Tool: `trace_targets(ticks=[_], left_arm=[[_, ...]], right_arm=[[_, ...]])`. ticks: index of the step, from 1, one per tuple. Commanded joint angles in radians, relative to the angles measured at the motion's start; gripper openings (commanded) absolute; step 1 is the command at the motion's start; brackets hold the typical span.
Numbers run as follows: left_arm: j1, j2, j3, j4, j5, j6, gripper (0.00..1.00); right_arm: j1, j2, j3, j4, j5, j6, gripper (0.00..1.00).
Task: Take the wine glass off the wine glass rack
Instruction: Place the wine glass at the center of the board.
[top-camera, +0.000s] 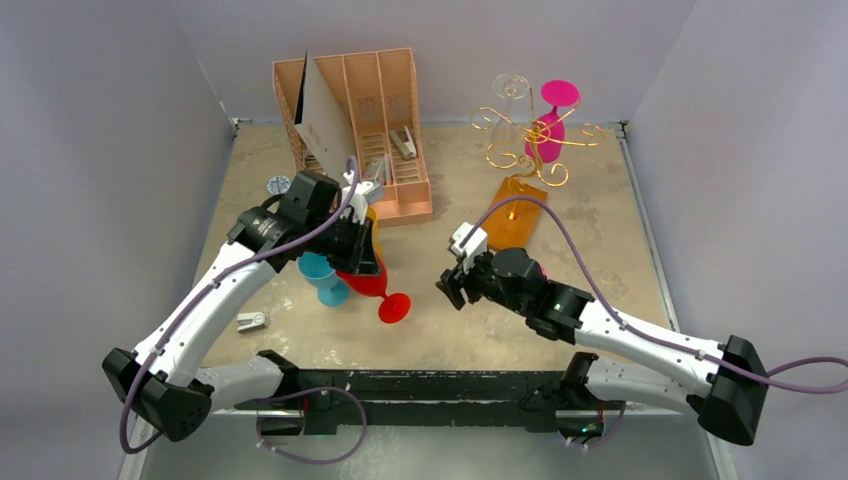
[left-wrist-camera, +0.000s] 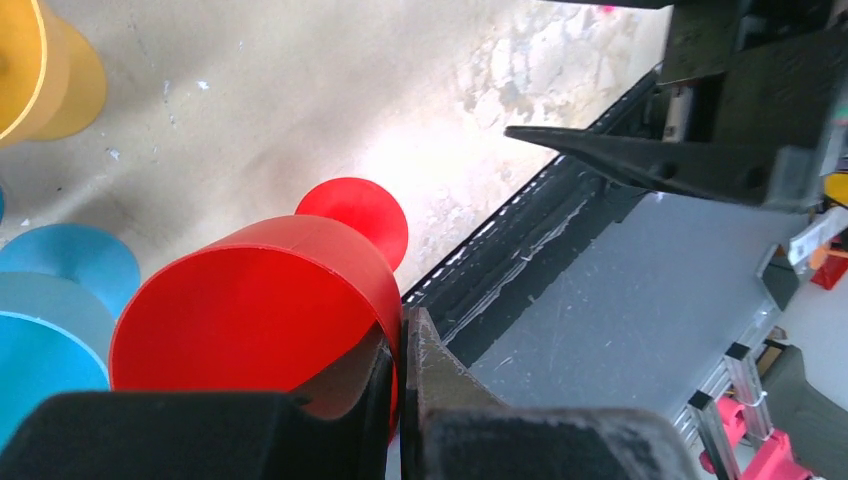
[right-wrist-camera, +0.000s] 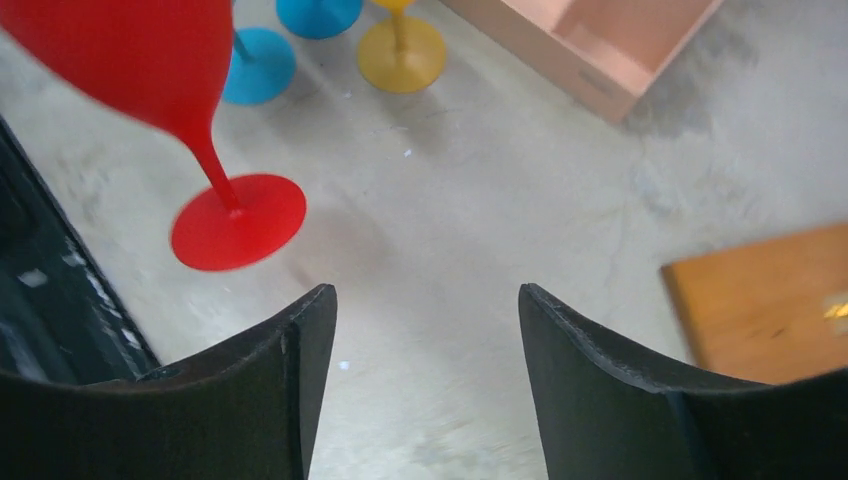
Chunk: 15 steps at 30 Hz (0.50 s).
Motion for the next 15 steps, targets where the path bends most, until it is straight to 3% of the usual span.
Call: trace_targets(ticks=[1,12,15], left_arm=[[-0.043,0.017,-0.020,0.025,-0.107,-0.008,0.00],[-0.169,0.046,0.003,0.038,-0.260,0.002,0.00],[-0.184,0.039,0.001,0.055,-0.291,0.023,0.00]], right_arm=[[-0.010,0.027,0.083,-0.163,0.154,0.442,0.70],[-0.196,-0.061,0.153,-0.410,0.049,0.747,0.80],[-0.222,-0.115,0.116,-0.431,0.142,0.855,0.81]])
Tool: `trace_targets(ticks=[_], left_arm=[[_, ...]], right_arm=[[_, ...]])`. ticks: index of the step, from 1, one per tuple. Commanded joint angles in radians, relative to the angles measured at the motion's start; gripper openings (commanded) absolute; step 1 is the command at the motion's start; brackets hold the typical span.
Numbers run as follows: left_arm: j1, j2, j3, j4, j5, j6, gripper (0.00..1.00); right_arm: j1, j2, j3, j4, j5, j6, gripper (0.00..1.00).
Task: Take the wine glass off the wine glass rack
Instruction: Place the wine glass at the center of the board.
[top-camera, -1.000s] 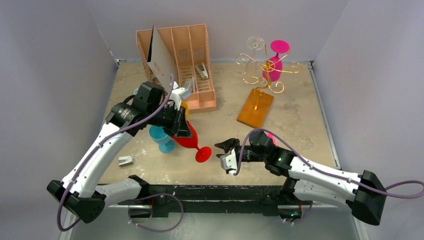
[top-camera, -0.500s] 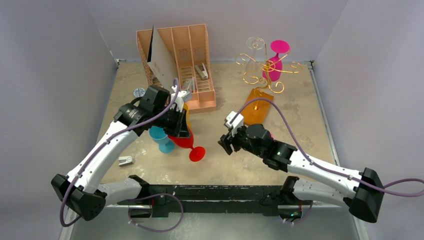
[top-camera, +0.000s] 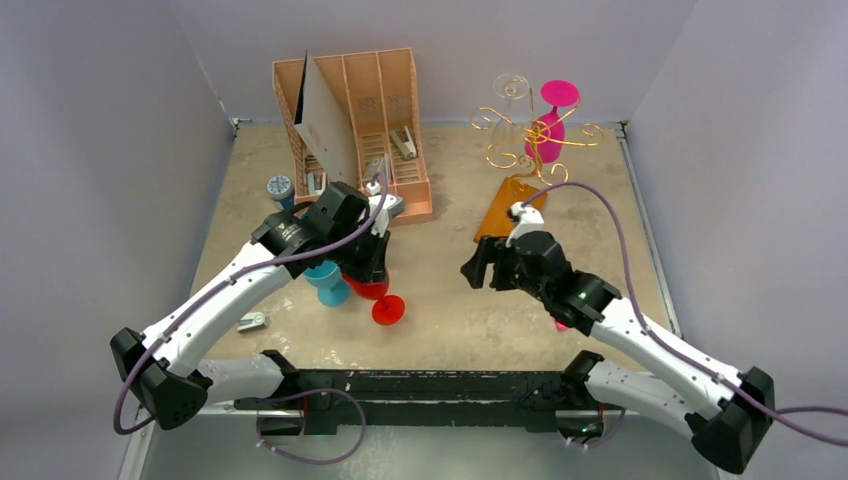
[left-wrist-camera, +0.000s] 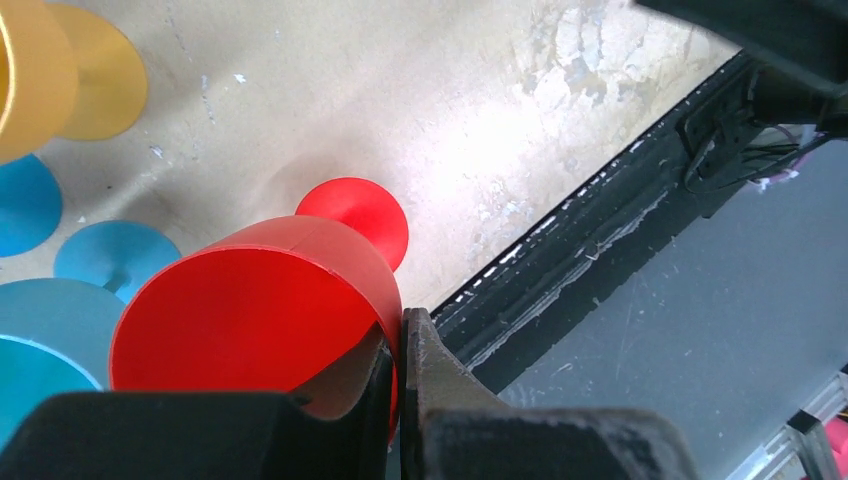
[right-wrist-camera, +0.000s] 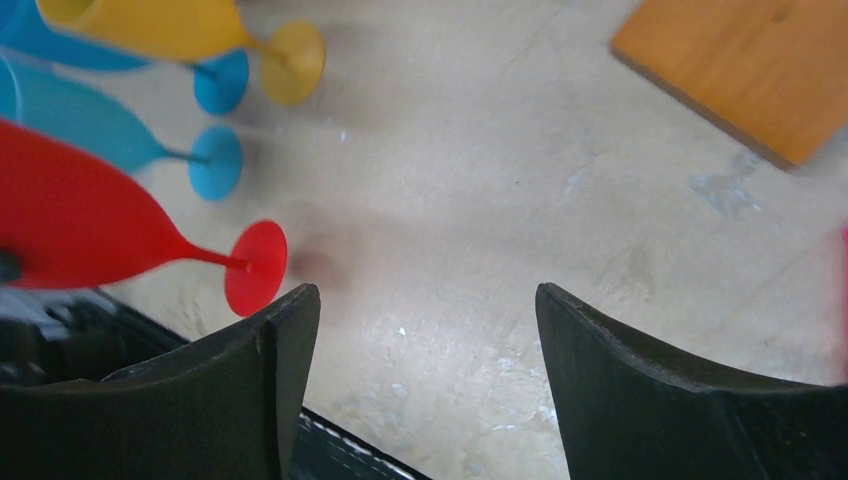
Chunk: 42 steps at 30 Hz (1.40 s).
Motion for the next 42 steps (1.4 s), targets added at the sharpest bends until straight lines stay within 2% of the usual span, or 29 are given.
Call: trace_targets(ticks=[1,5,11,16,25,32,42], left_arm=[[-0.022,-0.009,0.015,0.053,-0.071,0.035,0.00],[-0.079,-0.023,0.019,0.078,-0.171,0.089,0.00],[-0.094,-0.018,-0.011,0.142,-0.208,0.185,0.00],[-0.094,0.001,-0.019,0.135,-0.229,0.239,0.00],[-0.094,0.051,-0.066,0.123,-0.304,0.254,0.00],[-0.093,0.061,-0.109,0.185,-0.354,0.229,0.00],[-0.094,0.086,-0.118,0.225,-0.297,0.196,0.00]], right_arm=[[-0.033,-0.093,-0.005,-0.095,0.132,0.256,0.81],[-0.033,-0.160,-0.057,-0.151,0.242,0.375,0.80],[-0.034,-0.246,-0.068,-0.185,0.323,0.382,0.79],[-0.033,-0.241,-0.041,-0.255,0.339,0.395,0.79],[-0.034,-0.200,-0.004,-0.290,0.328,0.402,0.79],[-0.033,-0.224,-0.025,-0.281,0.336,0.412,0.79],[-0.033,-0.258,-0.013,-0.312,0.395,0.383,0.80]])
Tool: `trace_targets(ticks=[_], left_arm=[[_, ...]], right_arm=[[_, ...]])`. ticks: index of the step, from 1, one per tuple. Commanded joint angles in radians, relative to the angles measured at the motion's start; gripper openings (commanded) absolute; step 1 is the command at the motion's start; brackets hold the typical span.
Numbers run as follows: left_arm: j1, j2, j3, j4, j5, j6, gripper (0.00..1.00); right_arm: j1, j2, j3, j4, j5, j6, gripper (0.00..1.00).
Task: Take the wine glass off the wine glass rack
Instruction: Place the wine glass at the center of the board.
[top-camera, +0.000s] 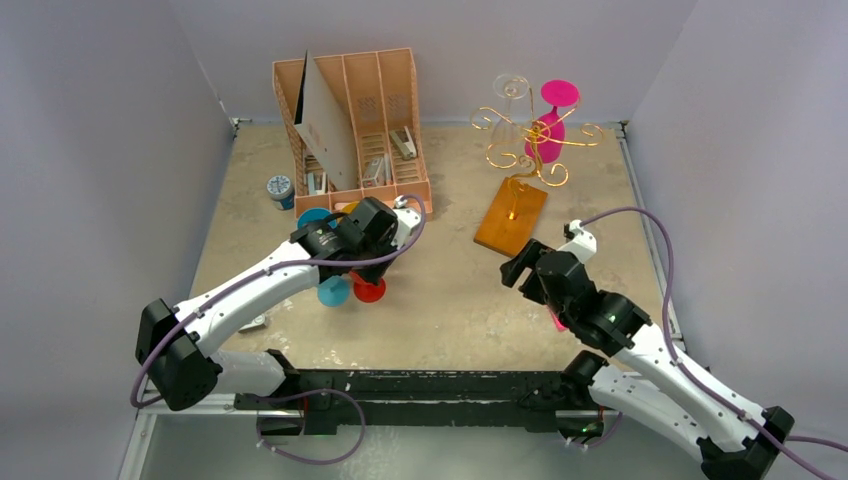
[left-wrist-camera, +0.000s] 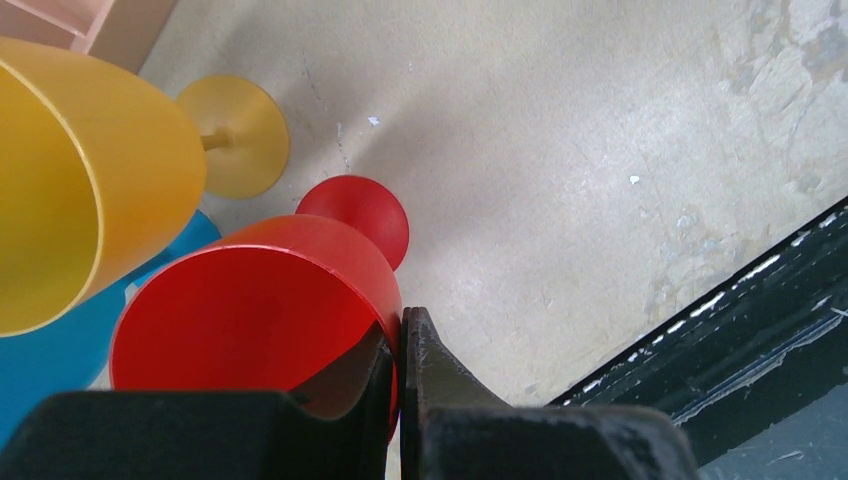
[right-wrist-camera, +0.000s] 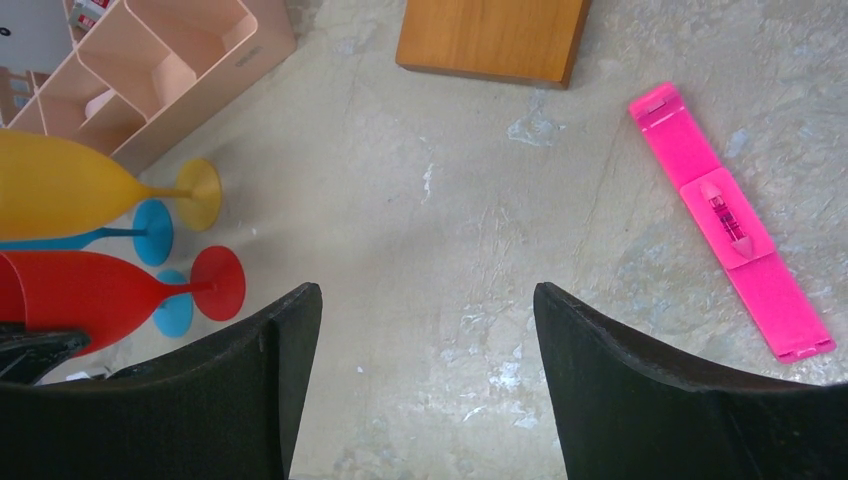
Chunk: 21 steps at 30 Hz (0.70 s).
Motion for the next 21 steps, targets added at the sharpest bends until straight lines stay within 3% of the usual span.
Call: trace_targets(ticks=[1,21], left_arm=[[-0.004,-0.019,-0.006,0.071,0.009,-0.030,0.00],[-0.002,0.020,-0.015,0.070,-0.044,-0.088,0.00]], right_arm=[[-0.002,-0.010,0.032,-0.022,0.052,0.002,0.79],[-0.001,0.025,0.089,-0.062,0.084,-0.043,0.79]])
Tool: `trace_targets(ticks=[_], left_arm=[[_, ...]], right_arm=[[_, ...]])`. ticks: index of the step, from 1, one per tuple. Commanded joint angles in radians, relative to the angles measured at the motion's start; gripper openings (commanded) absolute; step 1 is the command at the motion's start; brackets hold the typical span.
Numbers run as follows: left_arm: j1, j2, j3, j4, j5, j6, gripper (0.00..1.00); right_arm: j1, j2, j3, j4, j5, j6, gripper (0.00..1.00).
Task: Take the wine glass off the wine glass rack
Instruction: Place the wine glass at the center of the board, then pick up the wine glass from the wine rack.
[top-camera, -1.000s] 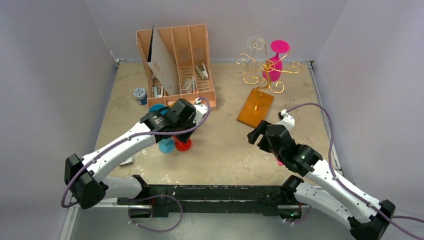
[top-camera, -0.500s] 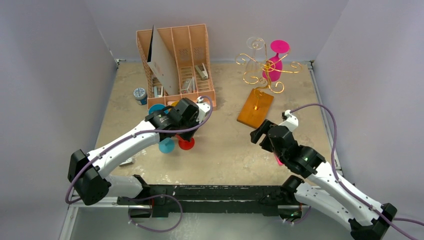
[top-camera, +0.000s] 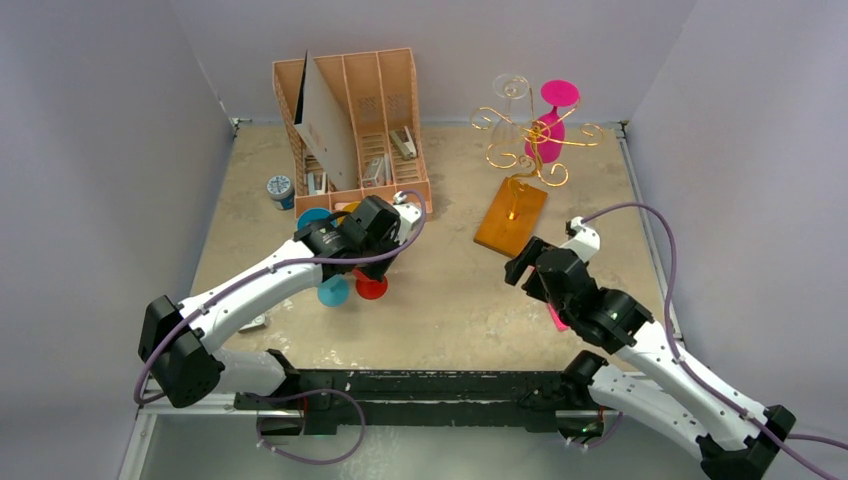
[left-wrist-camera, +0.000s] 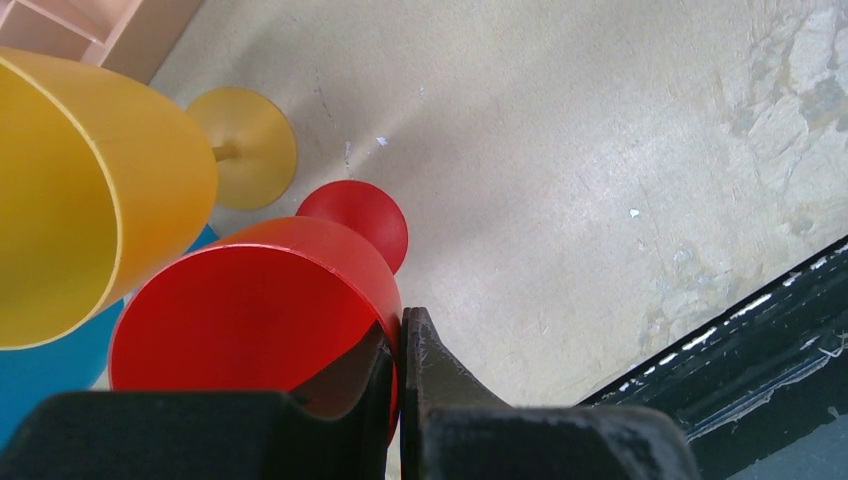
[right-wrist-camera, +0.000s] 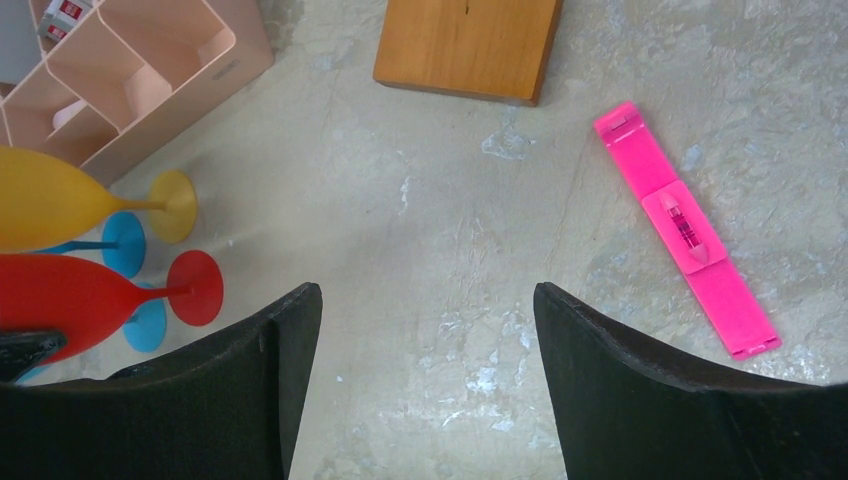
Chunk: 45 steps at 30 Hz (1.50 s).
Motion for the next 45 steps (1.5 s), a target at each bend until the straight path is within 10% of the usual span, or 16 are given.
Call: trace_targets(ticks=[1,10,17,29,45], left_arm=[[-0.003,0.001,-0.012,0.019,-0.042,-0.045,0.00],[0.000,0.029,0.044,-0.069,-0.098,-0.088,0.05],[0.000,0.004,0.072,-0.049,-0.082,-0.101,0.39],[0.000,-0.064,0.157,-0.065,-0.019,-0.123,0.57],[0.000,-0.232,0.193,-0.076,-0.151,-0.174,0.80]], right_arm=[[-0.001,0.017,0.051,-0.014,0.036,-0.020,0.79],[-0.001,0.014,0.062,-0.034,0.039,-0.023,0.79],[-0.001,0.005,0.063,-0.039,0.040,-0.027,0.79],[-0.001,0.008,0.079,-0.004,0.009,-0.070,0.80],[-0.001,0.274,0.412,0.076,-0.662,-0.624,0.79]])
